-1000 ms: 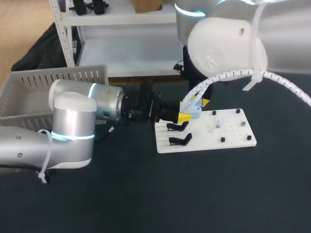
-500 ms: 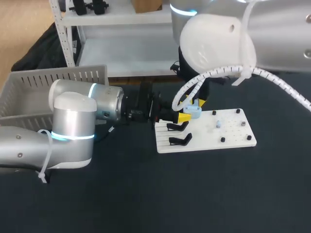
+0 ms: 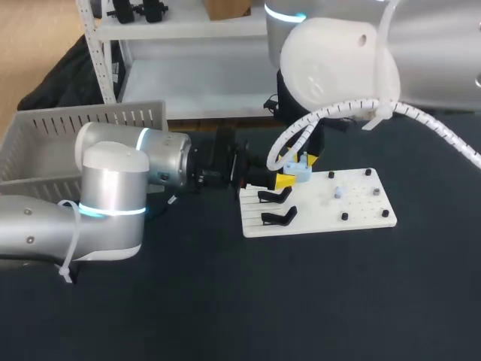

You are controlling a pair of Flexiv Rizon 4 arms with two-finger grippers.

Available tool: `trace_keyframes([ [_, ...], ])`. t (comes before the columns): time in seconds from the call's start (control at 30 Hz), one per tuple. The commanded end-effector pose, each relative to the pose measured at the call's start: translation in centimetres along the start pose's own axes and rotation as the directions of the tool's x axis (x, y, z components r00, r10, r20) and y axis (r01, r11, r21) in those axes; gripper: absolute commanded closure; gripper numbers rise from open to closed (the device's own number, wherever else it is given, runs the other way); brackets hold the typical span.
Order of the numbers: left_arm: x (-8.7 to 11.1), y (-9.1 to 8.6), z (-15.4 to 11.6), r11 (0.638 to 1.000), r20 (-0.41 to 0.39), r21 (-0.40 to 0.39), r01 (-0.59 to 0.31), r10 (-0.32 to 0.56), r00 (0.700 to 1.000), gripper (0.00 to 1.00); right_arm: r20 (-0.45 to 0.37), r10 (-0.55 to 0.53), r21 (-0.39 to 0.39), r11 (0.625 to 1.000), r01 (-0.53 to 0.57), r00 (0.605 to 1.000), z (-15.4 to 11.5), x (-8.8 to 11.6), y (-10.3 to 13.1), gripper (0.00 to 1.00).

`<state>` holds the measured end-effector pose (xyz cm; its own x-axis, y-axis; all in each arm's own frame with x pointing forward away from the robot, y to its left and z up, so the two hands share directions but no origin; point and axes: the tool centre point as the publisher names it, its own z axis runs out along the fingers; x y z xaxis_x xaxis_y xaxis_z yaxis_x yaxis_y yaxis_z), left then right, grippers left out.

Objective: Pick up each earbud case from the left stands, insert the matching earbuds, close the lid, and place the case in the box.

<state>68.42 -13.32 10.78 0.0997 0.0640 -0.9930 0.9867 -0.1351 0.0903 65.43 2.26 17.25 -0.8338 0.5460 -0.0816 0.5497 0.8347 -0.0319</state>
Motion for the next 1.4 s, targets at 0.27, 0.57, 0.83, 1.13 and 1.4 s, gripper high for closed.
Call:
trace_keyframes([
  [0.27, 0.1, -0.2, -0.1, 1.000, 0.011, -0.005, -0.015, 0.015, 1.000, 1.00, -0.002, 0.001, -0.002, 1.000, -0.001, 1.000, 0.2, 0.0, 0.2, 1.00],
  [0.57, 0.1, -0.2, -0.1, 1.000, 0.011, -0.005, -0.015, 0.015, 1.000, 1.00, -0.007, 0.003, -0.001, 1.000, -0.003, 1.000, 0.6, -0.4, 0.5, 1.00],
  [0.83, 0.1, -0.2, -0.1, 1.000, 0.011, -0.005, -0.015, 0.015, 1.000, 1.00, -0.012, 0.002, 0.007, 1.000, -0.002, 1.000, 1.0, -0.9, 0.7, 1.00],
  [1.13, 0.1, -0.2, -0.1, 1.000, 0.011, -0.005, -0.015, 0.015, 1.000, 1.00, -0.018, 0.005, 0.011, 1.000, -0.004, 1.000, 1.4, -1.3, 0.9, 1.00],
  [1.4, 0.1, -0.2, -0.1, 1.000, 0.011, -0.005, -0.015, 0.015, 1.000, 1.00, -0.022, 0.005, 0.012, 1.000, -0.005, 1.000, 1.5, -1.5, 1.0, 1.00],
])
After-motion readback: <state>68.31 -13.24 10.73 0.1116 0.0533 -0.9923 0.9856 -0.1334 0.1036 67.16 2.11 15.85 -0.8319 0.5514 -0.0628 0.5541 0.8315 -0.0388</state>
